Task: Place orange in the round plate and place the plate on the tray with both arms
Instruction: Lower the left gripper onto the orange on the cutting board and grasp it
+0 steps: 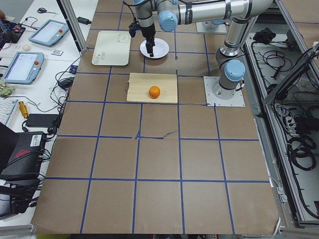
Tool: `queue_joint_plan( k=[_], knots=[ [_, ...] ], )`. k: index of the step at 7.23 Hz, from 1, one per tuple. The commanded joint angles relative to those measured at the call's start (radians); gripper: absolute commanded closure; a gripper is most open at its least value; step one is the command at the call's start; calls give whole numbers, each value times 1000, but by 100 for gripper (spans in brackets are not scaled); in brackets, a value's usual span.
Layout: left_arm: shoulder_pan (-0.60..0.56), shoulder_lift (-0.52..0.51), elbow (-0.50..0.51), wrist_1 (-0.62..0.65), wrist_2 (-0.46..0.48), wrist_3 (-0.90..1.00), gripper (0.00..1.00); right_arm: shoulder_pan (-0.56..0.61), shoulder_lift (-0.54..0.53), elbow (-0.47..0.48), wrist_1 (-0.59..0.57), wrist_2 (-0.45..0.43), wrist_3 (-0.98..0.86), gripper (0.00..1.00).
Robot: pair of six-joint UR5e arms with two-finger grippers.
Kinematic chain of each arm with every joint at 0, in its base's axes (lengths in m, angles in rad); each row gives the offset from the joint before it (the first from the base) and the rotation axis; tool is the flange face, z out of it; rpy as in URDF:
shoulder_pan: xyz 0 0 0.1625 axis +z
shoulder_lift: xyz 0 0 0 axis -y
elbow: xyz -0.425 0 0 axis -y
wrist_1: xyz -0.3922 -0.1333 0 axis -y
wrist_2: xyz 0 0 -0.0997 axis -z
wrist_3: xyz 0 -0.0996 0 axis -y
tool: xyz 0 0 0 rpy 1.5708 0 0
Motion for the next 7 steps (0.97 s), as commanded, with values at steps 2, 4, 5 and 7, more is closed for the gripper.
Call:
queue_joint_plan(
  k=[2,4,5,7],
  knots=[
    [107,-100,-155,262,102,105,0,0,0,0,2,0,-1,0],
    [111,-172,-218,356,96,113,0,0,0,0,2,0,-1,0],
    [111,-195,-233,376,99,124,0,0,0,0,2,0,1,0],
    [111,-218,-234,380,105,157,13,0,0,0,2,0,1,0]
  ],
)
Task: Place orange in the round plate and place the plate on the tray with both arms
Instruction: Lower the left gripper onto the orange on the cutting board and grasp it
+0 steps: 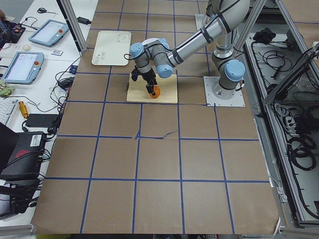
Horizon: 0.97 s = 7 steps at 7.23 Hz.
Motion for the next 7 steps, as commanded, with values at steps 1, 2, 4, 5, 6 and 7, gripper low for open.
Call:
queue_joint_plan(
  k=[1,2,4,5,6,7],
  knots=[
    [0,-16,1,9,35,35,47,0,0,0,0,0,0,0],
    [0,-16,1,12,37,42,75,0,0,0,0,0,0,0],
    [-33,15,45,-12,-52,15,85,0,0,0,0,0,0,0],
    [-71,15,82,-71,-136,-62,85,0,0,0,2,0,-1,0],
    [-142,12,102,-81,-159,-201,88,0,0,0,2,0,0,0],
    [-211,19,109,-81,-188,-297,88,0,0,0,2,0,0,0]
  ],
)
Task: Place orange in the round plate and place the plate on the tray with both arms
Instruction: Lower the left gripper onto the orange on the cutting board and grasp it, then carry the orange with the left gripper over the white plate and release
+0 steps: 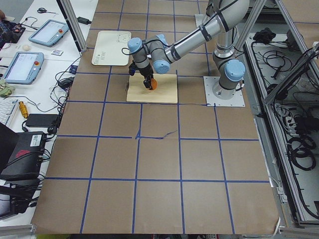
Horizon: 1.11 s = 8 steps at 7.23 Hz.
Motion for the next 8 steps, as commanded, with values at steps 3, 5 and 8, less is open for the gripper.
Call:
queue_joint_plan(
  k=[3,5,8],
  knots=[
    [-275,-31,47,39,-183,-530,88,0,0,0,0,0,0,0],
    [-368,-68,52,100,-233,-664,88,0,0,0,0,0,0,0],
    [-456,-117,52,212,-268,-766,88,0,0,2,2,0,0,0]
  ],
)
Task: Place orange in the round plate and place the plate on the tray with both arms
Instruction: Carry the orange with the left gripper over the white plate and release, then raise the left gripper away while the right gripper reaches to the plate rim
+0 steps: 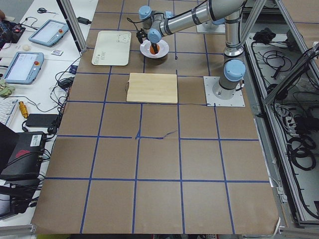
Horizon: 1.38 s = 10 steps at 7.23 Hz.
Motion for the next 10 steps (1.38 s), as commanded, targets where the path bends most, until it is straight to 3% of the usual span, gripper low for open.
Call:
queue_joint_plan(
  k=[1,2,4,5,6,7,9,10],
  knots=[
    [-23,-31,-4,40,-24,-11,64,0,0,2,-1,0,-1,0],
    [-23,-35,0,42,-24,-4,5,0,0,2,-2,0,0,0],
    [-14,-28,54,40,-16,36,0,3,3,5,-4,5,0,0],
    [18,0,119,-10,-2,67,0,0,8,16,-9,43,0,0],
    [70,32,199,-145,9,152,0,-3,17,46,-18,131,2,0],
    [91,84,270,-259,12,209,0,-9,50,110,-147,232,27,0],
    [108,191,348,-445,35,298,0,0,95,346,-466,247,212,0],
    [105,268,344,-510,62,312,0,0,115,470,-640,296,238,0]
  ],
)
